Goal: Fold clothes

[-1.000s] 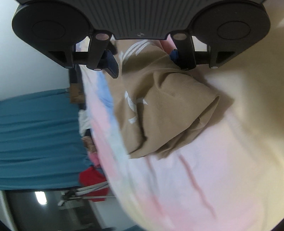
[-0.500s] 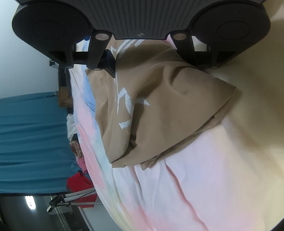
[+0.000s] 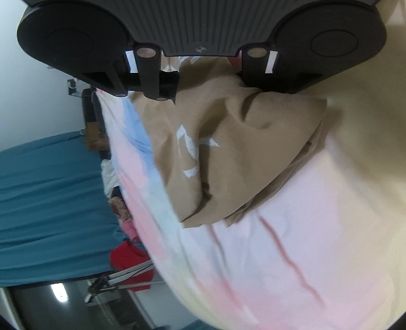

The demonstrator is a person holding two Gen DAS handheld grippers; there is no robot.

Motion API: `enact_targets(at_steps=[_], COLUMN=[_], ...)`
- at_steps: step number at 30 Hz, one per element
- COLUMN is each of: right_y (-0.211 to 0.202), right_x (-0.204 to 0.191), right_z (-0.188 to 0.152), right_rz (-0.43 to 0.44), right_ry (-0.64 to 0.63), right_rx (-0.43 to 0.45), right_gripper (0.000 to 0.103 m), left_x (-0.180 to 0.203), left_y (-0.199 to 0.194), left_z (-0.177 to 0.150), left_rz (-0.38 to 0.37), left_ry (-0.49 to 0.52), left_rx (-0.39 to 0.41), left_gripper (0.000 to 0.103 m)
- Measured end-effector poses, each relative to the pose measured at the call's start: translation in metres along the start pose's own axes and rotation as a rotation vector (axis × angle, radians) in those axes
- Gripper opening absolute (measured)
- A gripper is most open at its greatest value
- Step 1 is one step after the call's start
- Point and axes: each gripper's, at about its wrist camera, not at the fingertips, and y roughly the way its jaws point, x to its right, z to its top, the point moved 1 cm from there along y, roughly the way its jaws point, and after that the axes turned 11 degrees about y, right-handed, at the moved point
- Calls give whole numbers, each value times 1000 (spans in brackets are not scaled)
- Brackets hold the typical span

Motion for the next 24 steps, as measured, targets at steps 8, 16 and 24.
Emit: enact_targets(at_steps=[8,16,24], right_y=[2,2,-13], right_x=[7,16,28], right_z=[-19,-24,-14], right_rz=[68,51,-84], right_ry=[112,161,148], right_rx=[-65,-79,99], right_gripper=[72,72,72], left_x=[6,3,-1], left_y=[-5,-5,-4], left_z=[5,7,10], left_rz=[-38,-49,-67], left_ry=[17,-8,-36], left_rx=[25,25,27], left_gripper=[24,24,24])
